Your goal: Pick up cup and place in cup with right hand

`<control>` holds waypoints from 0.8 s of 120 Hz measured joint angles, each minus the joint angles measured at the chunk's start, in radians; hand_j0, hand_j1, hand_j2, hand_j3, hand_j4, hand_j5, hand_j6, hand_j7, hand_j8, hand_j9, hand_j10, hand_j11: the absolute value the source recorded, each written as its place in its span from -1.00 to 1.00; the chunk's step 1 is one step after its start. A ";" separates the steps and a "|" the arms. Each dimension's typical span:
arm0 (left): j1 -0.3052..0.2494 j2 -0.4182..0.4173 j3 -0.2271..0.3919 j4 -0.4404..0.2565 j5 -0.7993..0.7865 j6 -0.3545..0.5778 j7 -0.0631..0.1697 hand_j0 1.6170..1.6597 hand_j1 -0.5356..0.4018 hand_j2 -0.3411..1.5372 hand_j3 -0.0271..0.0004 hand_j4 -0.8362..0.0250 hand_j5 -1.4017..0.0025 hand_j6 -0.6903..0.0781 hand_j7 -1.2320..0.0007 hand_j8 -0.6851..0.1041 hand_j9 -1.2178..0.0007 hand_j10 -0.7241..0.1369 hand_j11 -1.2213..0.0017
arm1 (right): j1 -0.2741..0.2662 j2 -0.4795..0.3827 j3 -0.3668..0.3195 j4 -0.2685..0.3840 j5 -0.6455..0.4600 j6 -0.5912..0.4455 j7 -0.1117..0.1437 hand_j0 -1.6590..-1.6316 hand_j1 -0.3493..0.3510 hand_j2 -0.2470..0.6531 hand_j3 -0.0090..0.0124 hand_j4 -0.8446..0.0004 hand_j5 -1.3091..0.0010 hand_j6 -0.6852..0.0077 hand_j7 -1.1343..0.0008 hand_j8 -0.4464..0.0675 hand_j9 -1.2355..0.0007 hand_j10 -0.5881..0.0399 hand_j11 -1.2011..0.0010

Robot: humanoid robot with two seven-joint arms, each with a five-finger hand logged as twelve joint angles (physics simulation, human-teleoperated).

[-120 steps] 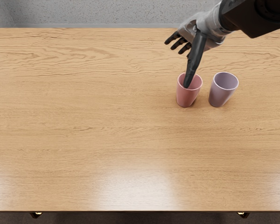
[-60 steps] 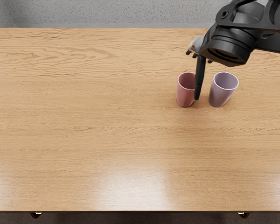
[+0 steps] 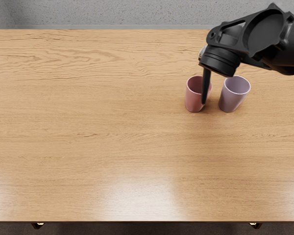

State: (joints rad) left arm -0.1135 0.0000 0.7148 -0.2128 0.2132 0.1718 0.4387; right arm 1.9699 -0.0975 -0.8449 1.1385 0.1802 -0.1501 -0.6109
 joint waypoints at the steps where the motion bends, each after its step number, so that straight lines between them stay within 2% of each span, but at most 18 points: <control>1: 0.000 0.000 0.000 0.000 0.000 0.000 0.000 0.92 0.89 -0.64 0.97 0.94 1.00 0.80 1.00 0.74 1.00 0.68 1.00 | -0.002 0.002 0.000 -0.004 0.000 0.001 0.000 -0.93 -0.87 -0.47 -0.16 0.91 0.93 0.87 0.91 0.59 0.92 0.75 0.92; 13: -0.003 0.000 0.000 0.000 0.000 0.000 0.000 0.92 0.89 -0.64 0.97 0.94 1.00 0.80 1.00 0.74 1.00 0.68 1.00 | -0.027 0.017 -0.002 -0.044 -0.010 0.015 0.000 -0.93 -0.87 -0.47 -0.16 0.90 0.92 0.86 0.91 0.58 0.92 0.75 0.91; 36: -0.005 0.000 0.000 0.000 0.000 0.000 0.000 0.92 0.89 -0.64 0.97 0.94 1.00 0.80 1.00 0.74 1.00 0.68 1.00 | -0.068 0.029 0.004 -0.076 -0.042 0.024 0.000 -0.93 -0.70 -0.49 -0.16 0.79 0.83 0.72 0.80 0.39 0.82 0.59 0.81; 75: -0.006 0.000 0.000 -0.001 0.000 0.000 0.000 0.92 0.89 -0.64 0.97 0.94 1.00 0.80 1.00 0.74 1.00 0.68 1.00 | -0.134 0.022 0.065 -0.110 -0.091 0.019 0.000 -0.93 -0.71 -0.49 -0.16 0.80 0.83 0.73 0.81 0.41 0.82 0.60 0.82; 96: -0.011 0.000 0.000 -0.002 0.000 0.000 0.000 0.92 0.89 -0.64 0.97 0.94 1.00 0.80 1.00 0.74 1.00 0.68 1.00 | -0.177 0.024 0.081 -0.159 -0.128 0.021 0.000 -0.93 -0.73 -0.48 -0.16 0.81 0.84 0.74 0.81 0.42 0.83 0.61 0.82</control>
State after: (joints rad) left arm -0.1241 0.0000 0.7149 -0.2147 0.2132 0.1718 0.4387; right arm 1.7932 -0.0735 -0.7637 0.9793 0.0521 -0.1288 -0.6109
